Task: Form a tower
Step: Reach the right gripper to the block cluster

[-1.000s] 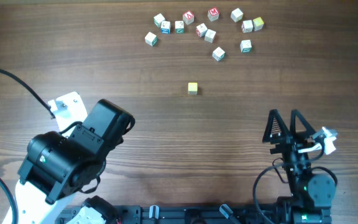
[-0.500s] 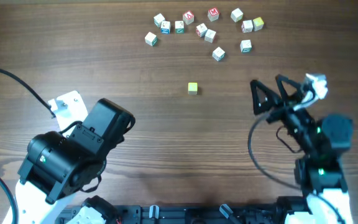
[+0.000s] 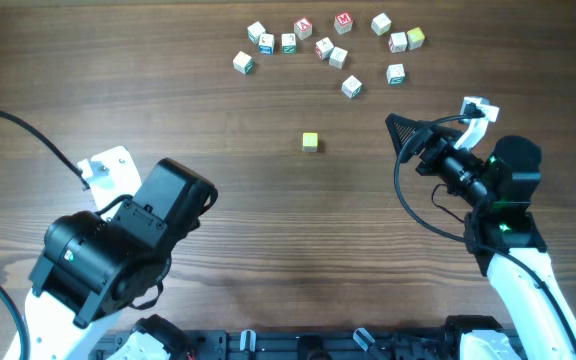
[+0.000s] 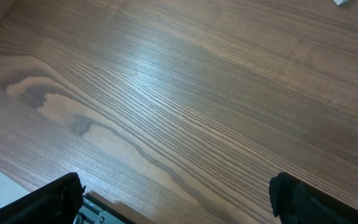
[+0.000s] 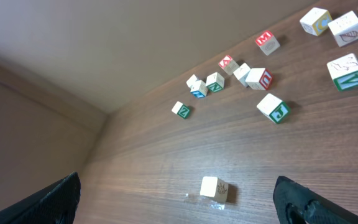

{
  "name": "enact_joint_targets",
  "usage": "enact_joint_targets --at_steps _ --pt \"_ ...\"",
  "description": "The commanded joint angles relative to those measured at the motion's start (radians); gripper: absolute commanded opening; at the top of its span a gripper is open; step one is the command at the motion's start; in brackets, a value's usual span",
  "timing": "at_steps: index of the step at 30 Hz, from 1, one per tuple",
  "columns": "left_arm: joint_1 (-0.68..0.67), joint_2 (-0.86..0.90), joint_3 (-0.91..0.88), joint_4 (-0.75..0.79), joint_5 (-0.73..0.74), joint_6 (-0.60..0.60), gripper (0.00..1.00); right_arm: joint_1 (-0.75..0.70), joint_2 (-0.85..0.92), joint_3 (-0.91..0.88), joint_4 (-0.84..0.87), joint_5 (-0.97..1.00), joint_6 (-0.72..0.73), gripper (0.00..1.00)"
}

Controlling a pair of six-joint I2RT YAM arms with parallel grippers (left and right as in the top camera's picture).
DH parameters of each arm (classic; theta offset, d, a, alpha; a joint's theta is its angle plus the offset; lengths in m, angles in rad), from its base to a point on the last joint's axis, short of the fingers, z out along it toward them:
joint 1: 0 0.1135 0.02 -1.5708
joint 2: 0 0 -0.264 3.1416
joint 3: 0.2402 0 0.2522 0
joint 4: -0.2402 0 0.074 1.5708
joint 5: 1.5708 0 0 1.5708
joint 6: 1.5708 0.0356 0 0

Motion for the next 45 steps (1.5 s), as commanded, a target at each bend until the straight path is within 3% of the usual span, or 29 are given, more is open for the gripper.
enact_joint_targets --at_steps 1,6,13,17,21,23,25,28,32,35,39,42,45 --pt "0.006 -0.006 -0.004 0.0 0.001 -0.016 1.0 -0.002 0.029 0.091 -0.055 0.058 -0.023 0.99" --pt "0.006 -0.006 -0.004 0.0 0.001 -0.016 1.0 -0.002 0.193 0.29 -0.242 0.131 -0.136 0.99" --pt "0.006 -0.006 -0.004 0.0 0.001 -0.016 1.0 0.05 0.574 0.538 -0.257 0.181 -0.246 0.99" --pt "0.006 -0.006 -0.004 0.0 0.001 -0.016 1.0 0.14 0.745 0.769 -0.334 0.237 -0.371 0.99" --pt "0.006 -0.006 -0.004 0.0 0.001 -0.016 1.0 0.216 0.977 1.136 -0.575 0.407 -0.537 0.99" --pt "0.006 -0.006 -0.004 0.0 0.001 -0.016 1.0 0.217 1.054 1.217 -0.612 0.409 -0.563 0.99" --pt "0.006 -0.006 -0.004 0.0 0.001 -0.016 1.0 0.221 1.122 1.248 -0.607 0.408 -0.572 0.99" --pt "0.006 -0.006 -0.004 0.0 0.001 -0.016 1.0 0.241 1.192 1.25 -0.58 0.414 -0.717 0.99" --pt "0.006 -0.006 -0.004 0.0 0.001 -0.016 1.0 0.242 1.247 1.252 -0.523 0.405 -0.806 0.94" --pt "0.006 -0.006 -0.004 0.0 0.001 -0.016 1.0 0.241 1.286 1.252 -0.452 0.397 -0.826 0.92" --pt "0.006 -0.006 -0.004 0.0 0.001 -0.016 1.0 0.246 1.349 1.26 -0.366 0.377 -0.827 0.81" --pt "0.006 -0.006 -0.004 0.0 0.001 -0.016 1.0 0.249 1.366 1.26 -0.328 0.379 -0.85 0.8" --pt "0.006 -0.006 -0.004 0.0 0.001 -0.016 1.0 0.25 1.369 1.26 -0.318 0.378 -0.85 0.68"
